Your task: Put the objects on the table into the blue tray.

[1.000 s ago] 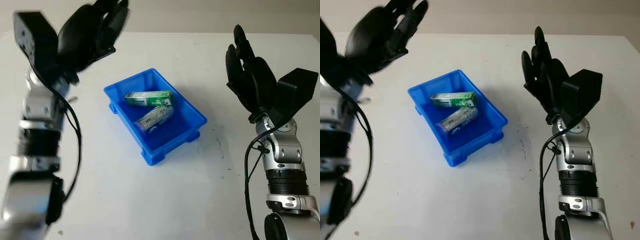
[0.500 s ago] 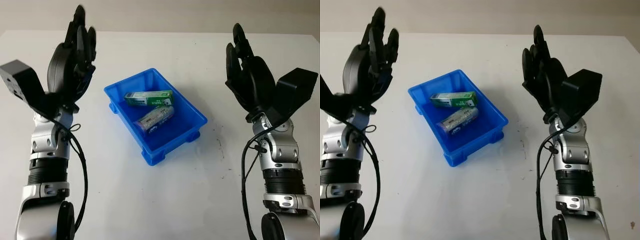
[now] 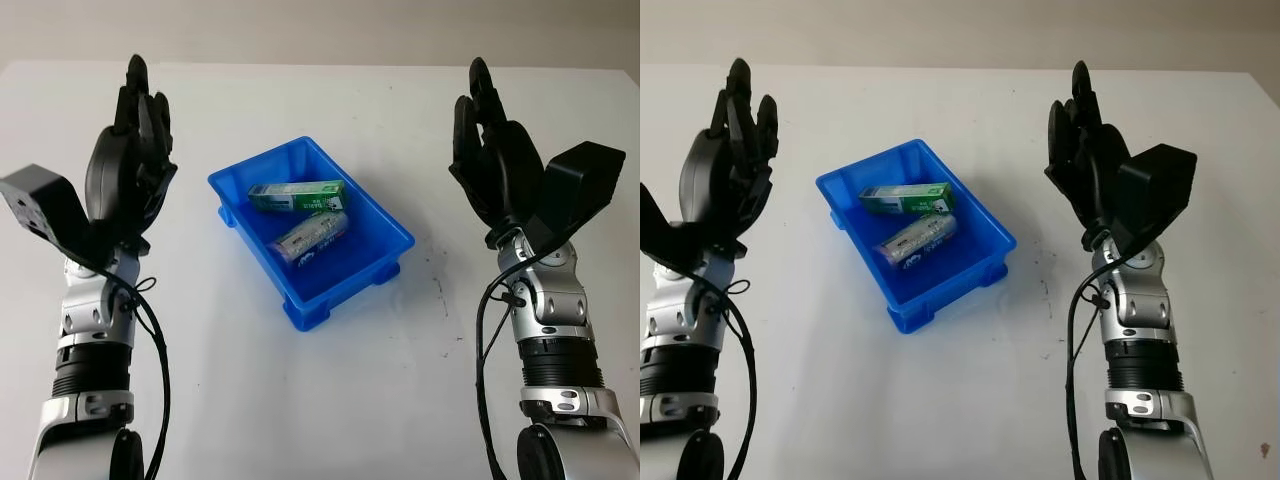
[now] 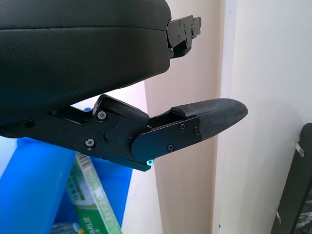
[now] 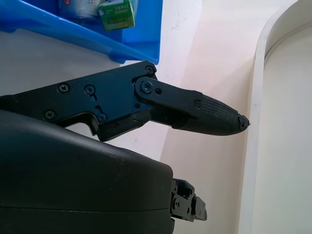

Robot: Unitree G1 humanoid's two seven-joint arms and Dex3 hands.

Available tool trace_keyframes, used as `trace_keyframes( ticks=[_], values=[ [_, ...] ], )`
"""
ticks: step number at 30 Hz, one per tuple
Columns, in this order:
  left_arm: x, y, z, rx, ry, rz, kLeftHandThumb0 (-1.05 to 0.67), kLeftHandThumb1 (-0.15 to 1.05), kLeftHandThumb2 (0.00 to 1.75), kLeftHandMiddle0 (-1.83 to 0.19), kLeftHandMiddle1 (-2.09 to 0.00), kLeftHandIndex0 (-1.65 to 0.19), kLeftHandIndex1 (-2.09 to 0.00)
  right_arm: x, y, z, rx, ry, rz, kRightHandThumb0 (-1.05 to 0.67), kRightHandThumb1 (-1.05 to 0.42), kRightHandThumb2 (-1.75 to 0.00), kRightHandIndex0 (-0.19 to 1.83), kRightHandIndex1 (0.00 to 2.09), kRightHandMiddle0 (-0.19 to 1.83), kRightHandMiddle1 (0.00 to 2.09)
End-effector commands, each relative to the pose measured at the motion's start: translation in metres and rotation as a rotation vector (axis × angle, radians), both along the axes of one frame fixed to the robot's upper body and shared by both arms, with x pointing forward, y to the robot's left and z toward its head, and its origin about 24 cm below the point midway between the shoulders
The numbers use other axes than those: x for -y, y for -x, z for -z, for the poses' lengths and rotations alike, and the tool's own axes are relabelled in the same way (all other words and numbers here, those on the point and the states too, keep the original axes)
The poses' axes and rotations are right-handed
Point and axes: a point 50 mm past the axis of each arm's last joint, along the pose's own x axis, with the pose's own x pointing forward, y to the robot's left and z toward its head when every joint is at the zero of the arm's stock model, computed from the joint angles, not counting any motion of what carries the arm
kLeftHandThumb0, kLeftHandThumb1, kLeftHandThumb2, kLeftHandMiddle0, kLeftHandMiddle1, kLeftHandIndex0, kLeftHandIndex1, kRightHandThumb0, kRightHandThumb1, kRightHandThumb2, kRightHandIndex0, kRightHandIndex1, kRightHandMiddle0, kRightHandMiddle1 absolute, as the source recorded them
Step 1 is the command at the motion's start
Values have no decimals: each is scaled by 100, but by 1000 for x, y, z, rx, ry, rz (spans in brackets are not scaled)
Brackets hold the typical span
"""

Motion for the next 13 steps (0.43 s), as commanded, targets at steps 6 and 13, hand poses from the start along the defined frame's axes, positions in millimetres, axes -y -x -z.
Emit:
trace_keyframes(
  ticks=[6, 13],
  values=[
    [5, 4, 1, 12, 9, 9, -80, 105, 76, 19, 0, 19, 0, 1, 0, -2, 8, 8, -1, -74, -105, -70, -19, 0, -19, 0],
    [7, 4, -2, 21, 17, 17, -79, 105, 73, 19, 0, 19, 0, 0, 1, -2, 10, -5, -5, -72, -105, -69, -19, 0, -19, 0]
  ],
)
